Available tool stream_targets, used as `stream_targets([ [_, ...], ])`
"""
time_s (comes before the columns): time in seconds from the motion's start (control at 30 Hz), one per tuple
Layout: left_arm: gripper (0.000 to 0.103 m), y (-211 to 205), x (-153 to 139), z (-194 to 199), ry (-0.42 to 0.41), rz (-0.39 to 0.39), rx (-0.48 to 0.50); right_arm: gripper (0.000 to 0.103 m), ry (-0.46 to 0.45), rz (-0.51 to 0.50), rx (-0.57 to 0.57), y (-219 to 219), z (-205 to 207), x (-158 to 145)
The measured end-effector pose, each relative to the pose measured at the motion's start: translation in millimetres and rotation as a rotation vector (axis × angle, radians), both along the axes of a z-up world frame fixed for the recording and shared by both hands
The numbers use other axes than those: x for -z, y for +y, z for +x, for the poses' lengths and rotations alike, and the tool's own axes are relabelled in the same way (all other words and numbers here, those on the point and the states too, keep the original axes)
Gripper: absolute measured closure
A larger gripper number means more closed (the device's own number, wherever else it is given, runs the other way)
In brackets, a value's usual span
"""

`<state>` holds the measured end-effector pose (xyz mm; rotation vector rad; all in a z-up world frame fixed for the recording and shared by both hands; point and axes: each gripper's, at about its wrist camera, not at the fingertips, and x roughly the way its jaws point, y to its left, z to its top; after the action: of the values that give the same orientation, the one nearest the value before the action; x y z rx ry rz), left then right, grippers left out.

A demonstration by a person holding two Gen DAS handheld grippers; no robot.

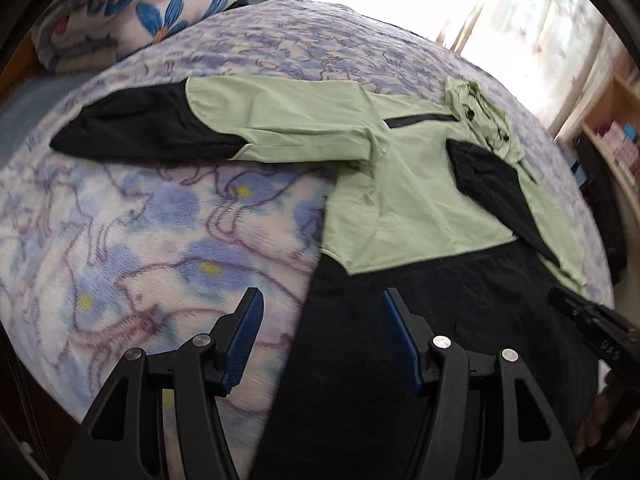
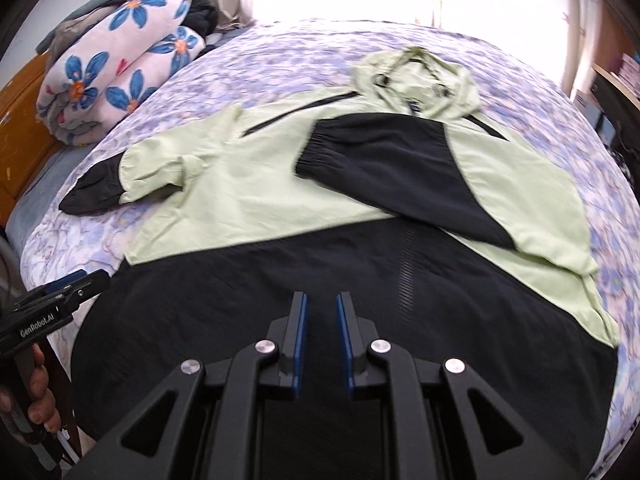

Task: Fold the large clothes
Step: 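Grasp the other black sleeve cuff with the left tool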

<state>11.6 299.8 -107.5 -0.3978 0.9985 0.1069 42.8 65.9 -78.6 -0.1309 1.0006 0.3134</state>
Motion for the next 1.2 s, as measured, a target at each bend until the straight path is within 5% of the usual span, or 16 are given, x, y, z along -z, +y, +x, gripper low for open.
stream_targets([
  [0.33, 0.044, 130.9, 33.5, 22.2, -0.047, -0.218, -0.14, 0.088, 0.011, -0.015, -0.081, 66.5, 22.0, 14.6],
  [0.63, 0.047, 223.9, 57.6, 72.7, -0.025, -0.263, -0.268, 0.088, 0.065, -0.056, -0.097, 85.6, 28.7, 40.8],
  [0.77, 0.095, 241.0, 63.5, 88.9, -0.015, -0.196, -0.32, 0.088, 0.078, -0.047, -0.086, 81.7, 31.4, 46.2],
  [0.97, 0.1, 190.9, 15.1, 96.1, -0.08, 0.053, -0.252, 0.088, 0.079, -0.017, -0.064, 68.9, 33.1, 43.7],
  [1.07, 0.1, 130.4, -33.5, 105.4, -0.179, 0.156, -0.123, 0.088, 0.076, 0.001, -0.037, 55.7, 33.9, 39.9],
  [1.2, 0.1, 27.2, -87.1, 119.3, -0.308, 0.173, 0.114, 0.088, 0.054, 0.038, 0.035, 26.9, 37.3, 29.1],
])
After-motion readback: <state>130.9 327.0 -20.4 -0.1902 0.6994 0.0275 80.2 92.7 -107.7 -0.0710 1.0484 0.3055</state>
